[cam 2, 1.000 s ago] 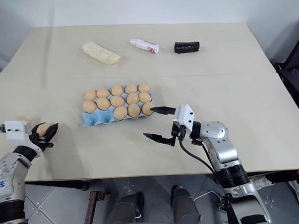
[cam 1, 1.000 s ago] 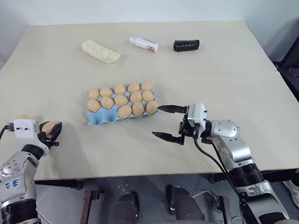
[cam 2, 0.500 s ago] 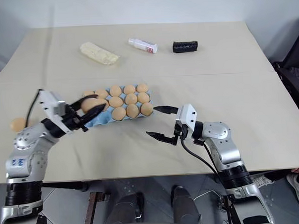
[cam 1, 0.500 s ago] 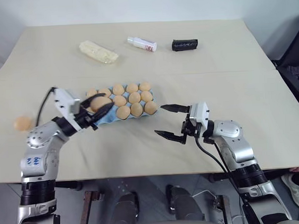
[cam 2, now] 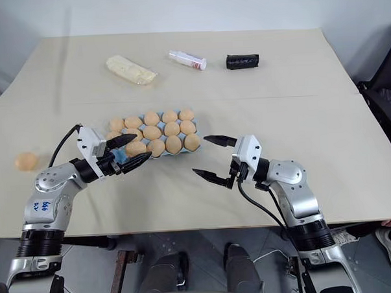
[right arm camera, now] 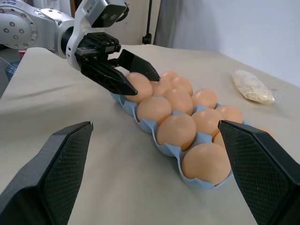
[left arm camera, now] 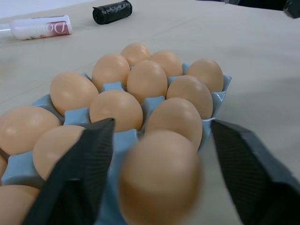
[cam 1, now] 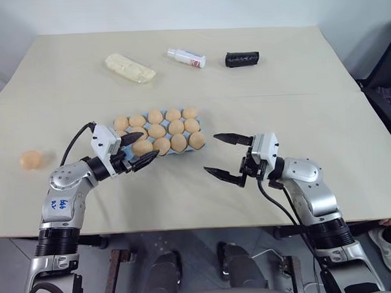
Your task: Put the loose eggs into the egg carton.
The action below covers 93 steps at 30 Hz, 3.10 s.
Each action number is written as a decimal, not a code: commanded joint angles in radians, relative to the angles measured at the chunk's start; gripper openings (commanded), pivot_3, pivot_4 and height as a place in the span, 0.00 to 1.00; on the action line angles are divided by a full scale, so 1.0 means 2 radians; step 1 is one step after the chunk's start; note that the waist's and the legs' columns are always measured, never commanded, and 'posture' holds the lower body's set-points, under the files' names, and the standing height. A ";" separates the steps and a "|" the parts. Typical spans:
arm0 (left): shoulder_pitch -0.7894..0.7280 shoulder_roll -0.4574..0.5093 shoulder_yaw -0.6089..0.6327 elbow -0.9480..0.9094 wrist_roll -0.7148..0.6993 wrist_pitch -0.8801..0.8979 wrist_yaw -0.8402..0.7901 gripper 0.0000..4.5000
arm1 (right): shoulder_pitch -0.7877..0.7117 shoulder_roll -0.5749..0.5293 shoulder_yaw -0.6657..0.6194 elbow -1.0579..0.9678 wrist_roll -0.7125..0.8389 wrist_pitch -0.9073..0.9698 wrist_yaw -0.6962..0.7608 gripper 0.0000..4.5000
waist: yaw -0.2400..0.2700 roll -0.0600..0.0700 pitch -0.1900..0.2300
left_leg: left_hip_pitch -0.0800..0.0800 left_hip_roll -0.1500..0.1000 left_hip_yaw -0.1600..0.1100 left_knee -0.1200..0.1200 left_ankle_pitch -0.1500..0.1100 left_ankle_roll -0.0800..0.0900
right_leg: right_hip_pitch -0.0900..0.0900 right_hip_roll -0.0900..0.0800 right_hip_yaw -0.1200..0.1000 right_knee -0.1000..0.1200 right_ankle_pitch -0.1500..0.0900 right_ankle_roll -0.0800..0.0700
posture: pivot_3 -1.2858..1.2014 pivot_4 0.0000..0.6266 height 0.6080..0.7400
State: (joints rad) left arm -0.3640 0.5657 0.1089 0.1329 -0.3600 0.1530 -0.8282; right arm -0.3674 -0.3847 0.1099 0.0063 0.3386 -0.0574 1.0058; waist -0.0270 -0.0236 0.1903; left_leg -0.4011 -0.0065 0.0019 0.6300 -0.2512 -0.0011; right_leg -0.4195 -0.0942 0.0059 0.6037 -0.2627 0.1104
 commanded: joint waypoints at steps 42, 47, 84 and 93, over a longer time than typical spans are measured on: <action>0.098 0.007 0.285 0.062 0.005 -0.033 0.338 1.00 | -0.036 0.023 0.022 0.019 0.009 -0.021 0.051 1.00 | 0.000 -0.002 -0.001 | -0.001 0.001 0.002 0.000 -0.001 -0.003 | -0.002 -0.001 -0.002 0.001 0.001 -0.002 | 0.52 0.24 1.00; 0.027 0.048 0.250 0.168 0.025 -0.001 0.334 1.00 | -0.034 0.025 0.022 0.018 0.007 -0.021 0.047 1.00 | -0.002 -0.002 -0.001 | -0.001 0.001 0.004 0.000 0.000 -0.001 | -0.004 -0.001 -0.003 0.003 0.001 -0.002 | 0.52 0.24 1.00; 0.017 0.030 0.064 0.079 0.012 -0.116 0.023 0.42 | -0.030 0.029 0.017 0.018 -0.001 -0.024 0.023 1.00 | -0.001 -0.002 -0.001 | -0.001 0.003 0.005 0.000 0.000 -0.001 | -0.005 -0.002 -0.005 0.003 0.001 -0.003 | 0.52 0.24 1.00; 0.006 0.014 0.049 0.096 0.008 -0.119 -0.008 0.76 | -0.018 0.025 0.016 0.002 -0.001 -0.021 0.011 1.00 | 0.000 -0.002 -0.001 | -0.001 0.002 0.005 0.000 0.000 -0.001 | -0.004 -0.002 -0.007 0.003 0.001 -0.003 | 0.52 0.24 1.00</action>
State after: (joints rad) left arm -0.3429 0.5974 0.2098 0.3307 -0.3376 -0.0679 -0.8285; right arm -0.4056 -0.3324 0.1509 0.0565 0.3311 -0.0875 1.0340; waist -0.0262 -0.0277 0.1876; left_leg -0.4029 -0.0022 0.0124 0.6303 -0.2516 -0.0028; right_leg -0.4284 -0.0992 -0.0076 0.6105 -0.2609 0.1052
